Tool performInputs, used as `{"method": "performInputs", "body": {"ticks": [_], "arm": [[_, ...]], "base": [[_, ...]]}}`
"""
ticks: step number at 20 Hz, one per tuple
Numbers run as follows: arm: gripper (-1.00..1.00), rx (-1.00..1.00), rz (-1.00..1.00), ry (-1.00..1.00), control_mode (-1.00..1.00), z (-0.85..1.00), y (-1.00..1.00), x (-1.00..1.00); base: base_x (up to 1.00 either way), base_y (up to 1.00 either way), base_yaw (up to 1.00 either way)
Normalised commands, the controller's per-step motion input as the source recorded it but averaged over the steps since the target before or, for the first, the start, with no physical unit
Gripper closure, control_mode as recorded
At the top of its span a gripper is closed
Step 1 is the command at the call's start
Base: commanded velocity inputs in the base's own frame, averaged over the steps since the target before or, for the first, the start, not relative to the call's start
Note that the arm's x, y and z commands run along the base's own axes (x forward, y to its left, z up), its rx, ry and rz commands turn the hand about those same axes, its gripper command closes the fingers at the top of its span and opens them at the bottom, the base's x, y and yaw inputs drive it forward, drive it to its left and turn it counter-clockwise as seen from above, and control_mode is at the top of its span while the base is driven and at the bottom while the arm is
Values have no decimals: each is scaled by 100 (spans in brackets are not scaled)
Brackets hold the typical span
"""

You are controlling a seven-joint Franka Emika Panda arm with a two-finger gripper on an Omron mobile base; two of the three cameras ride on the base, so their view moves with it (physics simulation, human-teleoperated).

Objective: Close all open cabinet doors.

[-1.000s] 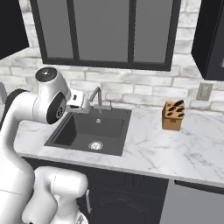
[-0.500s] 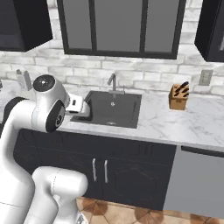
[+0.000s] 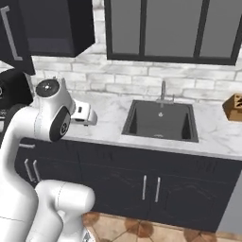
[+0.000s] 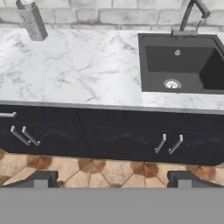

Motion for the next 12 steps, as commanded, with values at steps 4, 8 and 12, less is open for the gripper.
{"method": "performInputs", "body": {"ticks": [4, 8, 12], "arm": [[-100, 0, 0, 0, 100, 0, 0, 0], [-100, 0, 0, 0, 100, 0, 0, 0], [-100, 0, 0, 0, 100, 0, 0, 0]], "base": [[0, 93, -7], [0, 98, -8], [7, 95, -11]]}}
